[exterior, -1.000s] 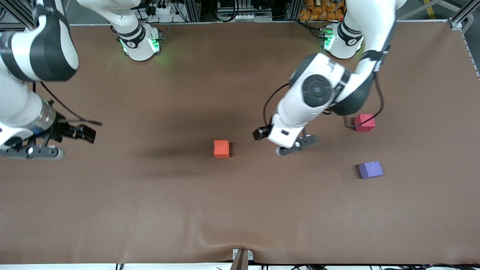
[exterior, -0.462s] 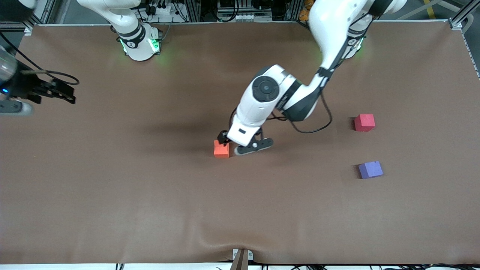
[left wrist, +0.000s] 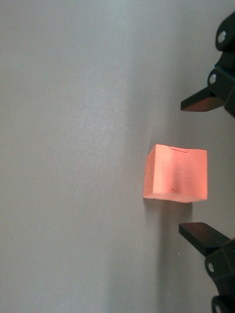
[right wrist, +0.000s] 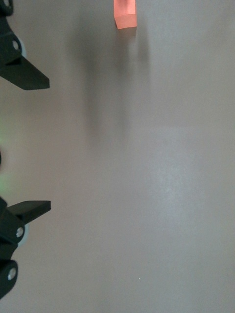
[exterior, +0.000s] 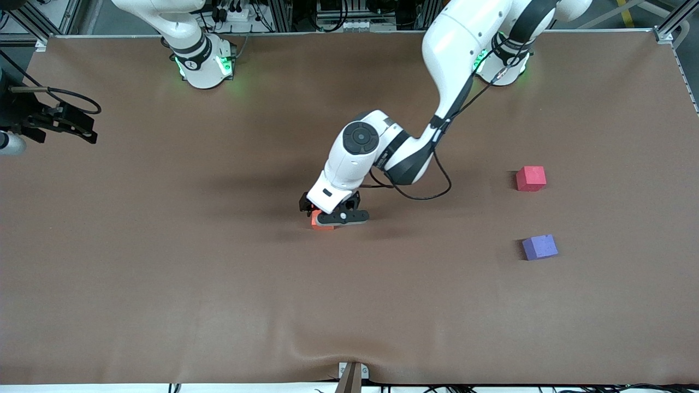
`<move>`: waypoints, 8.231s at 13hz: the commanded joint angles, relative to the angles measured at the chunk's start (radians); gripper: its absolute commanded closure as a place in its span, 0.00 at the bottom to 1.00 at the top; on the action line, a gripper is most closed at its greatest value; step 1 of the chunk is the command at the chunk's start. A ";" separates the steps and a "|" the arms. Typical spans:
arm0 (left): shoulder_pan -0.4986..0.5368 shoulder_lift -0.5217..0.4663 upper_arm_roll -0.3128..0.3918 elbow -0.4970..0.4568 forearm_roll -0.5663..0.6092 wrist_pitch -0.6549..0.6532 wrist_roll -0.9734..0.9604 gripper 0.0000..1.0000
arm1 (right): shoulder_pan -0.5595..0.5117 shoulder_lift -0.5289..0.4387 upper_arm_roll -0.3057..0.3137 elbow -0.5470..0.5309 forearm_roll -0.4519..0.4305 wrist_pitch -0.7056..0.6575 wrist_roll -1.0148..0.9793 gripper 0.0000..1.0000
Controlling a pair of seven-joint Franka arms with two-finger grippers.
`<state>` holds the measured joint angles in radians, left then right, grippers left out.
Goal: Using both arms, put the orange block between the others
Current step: 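Lower the left gripper onto the orange cube and close it, then carry the orange cube with the left gripper between the pink and purple cubes, then lower the orange cube onto the table between the pink and purple cubes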
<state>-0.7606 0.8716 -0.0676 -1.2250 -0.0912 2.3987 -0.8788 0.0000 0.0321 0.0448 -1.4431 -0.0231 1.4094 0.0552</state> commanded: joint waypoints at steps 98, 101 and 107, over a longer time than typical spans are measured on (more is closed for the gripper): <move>0.912 -0.482 -0.018 -0.961 -0.150 0.155 1.150 0.74 | -0.057 -0.017 -0.005 -0.091 0.081 0.057 0.006 0.00; 0.917 -0.482 -0.017 -0.958 -0.150 0.155 1.150 0.74 | -0.064 -0.018 -0.006 -0.089 0.078 0.065 -0.006 0.00; 0.931 -0.474 -0.018 -0.955 -0.150 0.155 1.150 0.63 | -0.060 -0.018 -0.006 -0.091 0.072 0.069 -0.008 0.00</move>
<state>0.1594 0.3892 -0.0770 -2.1840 -0.2159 2.5429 0.2396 -0.0455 0.0204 0.0284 -1.5370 0.0345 1.4790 0.0551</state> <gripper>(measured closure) 0.458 0.000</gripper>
